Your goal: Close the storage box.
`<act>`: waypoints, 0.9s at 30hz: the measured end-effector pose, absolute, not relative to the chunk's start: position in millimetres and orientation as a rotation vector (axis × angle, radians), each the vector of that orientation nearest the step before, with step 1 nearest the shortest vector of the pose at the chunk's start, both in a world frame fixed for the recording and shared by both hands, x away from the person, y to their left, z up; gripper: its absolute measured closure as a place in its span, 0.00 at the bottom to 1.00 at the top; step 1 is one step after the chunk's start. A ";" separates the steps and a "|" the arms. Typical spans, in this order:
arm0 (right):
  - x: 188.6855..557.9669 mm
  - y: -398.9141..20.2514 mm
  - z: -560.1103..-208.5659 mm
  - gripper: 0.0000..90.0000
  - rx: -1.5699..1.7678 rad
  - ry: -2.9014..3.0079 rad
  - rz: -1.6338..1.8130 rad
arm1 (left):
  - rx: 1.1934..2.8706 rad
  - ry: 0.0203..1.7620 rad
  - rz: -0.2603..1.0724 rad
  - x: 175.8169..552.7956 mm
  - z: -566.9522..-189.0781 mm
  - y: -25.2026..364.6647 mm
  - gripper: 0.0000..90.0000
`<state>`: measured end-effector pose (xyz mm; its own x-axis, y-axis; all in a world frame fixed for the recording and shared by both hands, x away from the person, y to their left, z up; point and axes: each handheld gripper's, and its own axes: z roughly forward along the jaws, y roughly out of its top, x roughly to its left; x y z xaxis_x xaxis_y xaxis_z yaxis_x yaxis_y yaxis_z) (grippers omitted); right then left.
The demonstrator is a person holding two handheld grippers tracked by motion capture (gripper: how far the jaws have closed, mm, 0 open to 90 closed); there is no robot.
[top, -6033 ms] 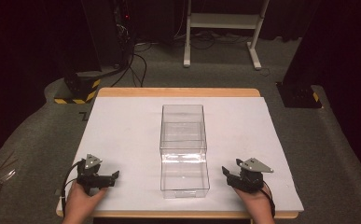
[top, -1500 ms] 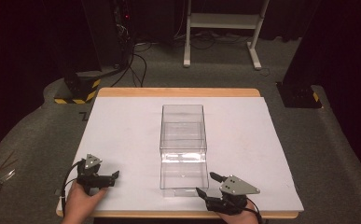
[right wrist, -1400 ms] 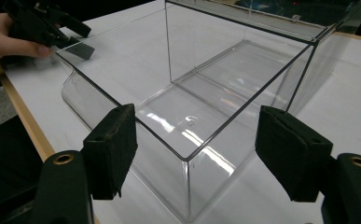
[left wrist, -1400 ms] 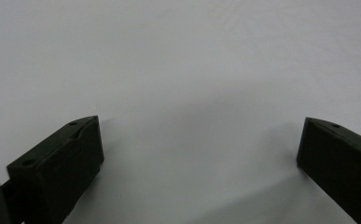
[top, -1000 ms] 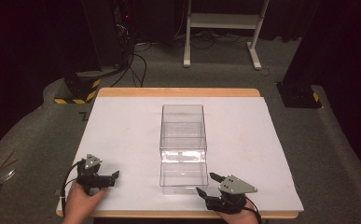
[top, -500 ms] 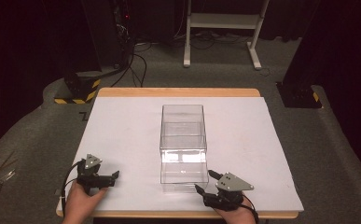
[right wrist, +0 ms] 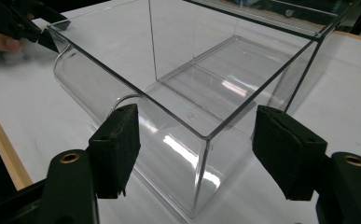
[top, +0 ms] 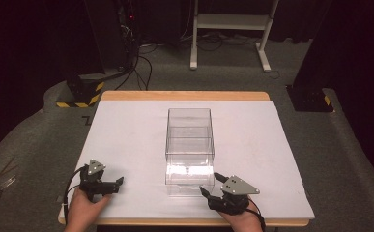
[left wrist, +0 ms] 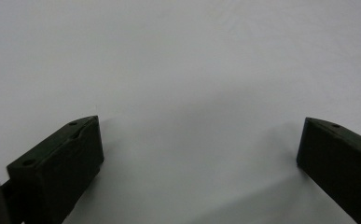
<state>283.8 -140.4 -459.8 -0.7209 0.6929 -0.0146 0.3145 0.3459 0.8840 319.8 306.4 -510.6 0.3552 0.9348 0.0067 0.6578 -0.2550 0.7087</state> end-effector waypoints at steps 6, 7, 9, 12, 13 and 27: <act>287.4 -139.6 -460.8 0.36 0.897 2.221 1.323 | 2.005 1.379 0.582 319.8 -510.7 306.3 0.01; 287.7 -139.5 -461.1 0.36 0.898 2.219 1.324 | 2.007 1.377 0.584 319.9 -510.6 306.4 0.01; 288.6 -139.0 -461.5 0.36 0.900 2.219 1.326 | 2.007 1.377 0.584 319.9 -510.6 306.4 0.01; 290.3 -138.0 -462.0 0.36 0.899 2.219 1.318 | 2.008 1.377 0.584 319.9 -510.6 306.4 0.01; 290.7 -137.3 -462.3 0.36 0.903 2.219 1.316 | 2.008 1.377 0.584 319.9 -510.6 306.4 0.01; 301.0 -133.2 -464.0 0.32 0.941 2.204 1.283 | 2.000 1.380 0.583 319.8 -510.8 306.0 0.01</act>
<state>301.0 -133.2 -464.0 -0.6825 0.7306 -0.0205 0.3428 0.3448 0.8738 319.8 306.0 -510.8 0.3529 0.9356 0.0053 0.6559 -0.2515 0.7117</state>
